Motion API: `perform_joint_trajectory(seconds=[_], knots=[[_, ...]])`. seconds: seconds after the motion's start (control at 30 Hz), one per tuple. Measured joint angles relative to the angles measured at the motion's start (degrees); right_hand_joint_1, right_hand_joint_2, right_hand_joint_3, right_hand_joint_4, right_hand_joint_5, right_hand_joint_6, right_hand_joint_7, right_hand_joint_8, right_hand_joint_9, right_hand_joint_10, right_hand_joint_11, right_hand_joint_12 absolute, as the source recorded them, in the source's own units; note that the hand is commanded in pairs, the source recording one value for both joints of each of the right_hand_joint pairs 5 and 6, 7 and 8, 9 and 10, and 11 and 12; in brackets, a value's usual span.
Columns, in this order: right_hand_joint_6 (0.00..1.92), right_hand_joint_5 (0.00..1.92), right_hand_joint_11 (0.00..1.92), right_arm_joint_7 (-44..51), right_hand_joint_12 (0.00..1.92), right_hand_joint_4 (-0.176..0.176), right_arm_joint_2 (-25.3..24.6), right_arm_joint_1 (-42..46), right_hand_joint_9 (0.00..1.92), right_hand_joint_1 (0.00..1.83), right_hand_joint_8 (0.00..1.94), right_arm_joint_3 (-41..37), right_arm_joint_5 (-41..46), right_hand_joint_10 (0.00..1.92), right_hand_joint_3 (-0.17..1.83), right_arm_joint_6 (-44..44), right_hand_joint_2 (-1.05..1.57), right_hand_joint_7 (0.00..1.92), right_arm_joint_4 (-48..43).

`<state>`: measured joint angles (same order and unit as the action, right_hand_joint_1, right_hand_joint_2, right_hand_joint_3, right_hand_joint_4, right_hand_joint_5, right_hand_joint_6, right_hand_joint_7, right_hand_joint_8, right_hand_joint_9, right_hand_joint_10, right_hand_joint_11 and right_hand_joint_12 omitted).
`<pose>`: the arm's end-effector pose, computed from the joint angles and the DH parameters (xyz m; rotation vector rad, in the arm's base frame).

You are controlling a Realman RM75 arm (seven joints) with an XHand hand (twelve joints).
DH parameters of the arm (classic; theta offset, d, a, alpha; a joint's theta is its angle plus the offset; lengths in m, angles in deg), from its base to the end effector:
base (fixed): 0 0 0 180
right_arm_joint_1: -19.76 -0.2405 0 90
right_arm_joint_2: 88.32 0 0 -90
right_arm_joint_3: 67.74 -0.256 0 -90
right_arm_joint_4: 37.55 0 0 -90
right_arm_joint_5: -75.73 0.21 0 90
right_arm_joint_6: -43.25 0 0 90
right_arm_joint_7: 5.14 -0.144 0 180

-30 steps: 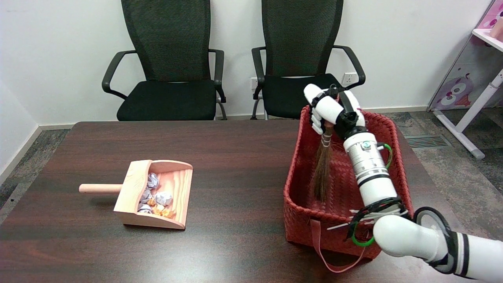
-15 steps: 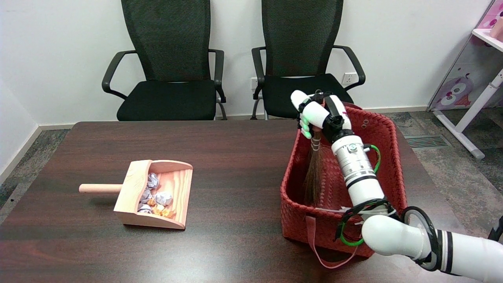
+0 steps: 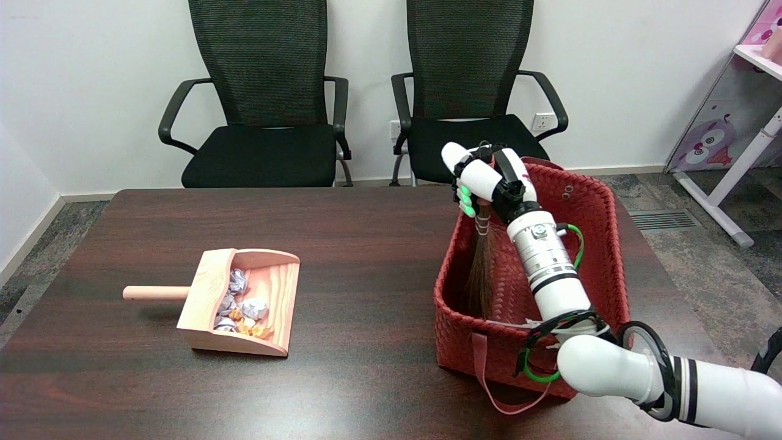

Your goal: Place the broom in the basket.

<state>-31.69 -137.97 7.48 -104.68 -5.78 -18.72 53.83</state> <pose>-0.2355 -0.3251 0.3023 1.2535 -0.8678 1.3547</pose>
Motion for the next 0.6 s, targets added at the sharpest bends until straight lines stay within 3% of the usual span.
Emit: perform_joint_trajectory(seconds=[0.2,0.5,0.57,0.6], knots=[[1.46,1.46,1.92,0.07,1.92,0.176,-0.13,-0.04,1.45,0.92,1.46,0.03,-0.32,1.45,1.83,0.20,1.29,1.46,0.00],[1.16,1.16,1.63,0.11,1.63,0.176,-0.18,-0.04,1.00,0.96,1.16,-0.01,-0.89,1.00,1.83,0.46,1.00,1.16,0.08],[1.12,1.12,1.57,0.12,1.57,0.022,-0.16,-0.03,0.94,0.94,1.12,-0.03,-0.98,0.94,1.77,0.47,0.90,1.12,0.11],[1.10,1.10,1.55,0.12,1.55,0.005,-0.14,0.00,0.92,0.93,1.10,-0.05,-1.00,0.92,1.73,0.47,0.86,1.10,0.13]])
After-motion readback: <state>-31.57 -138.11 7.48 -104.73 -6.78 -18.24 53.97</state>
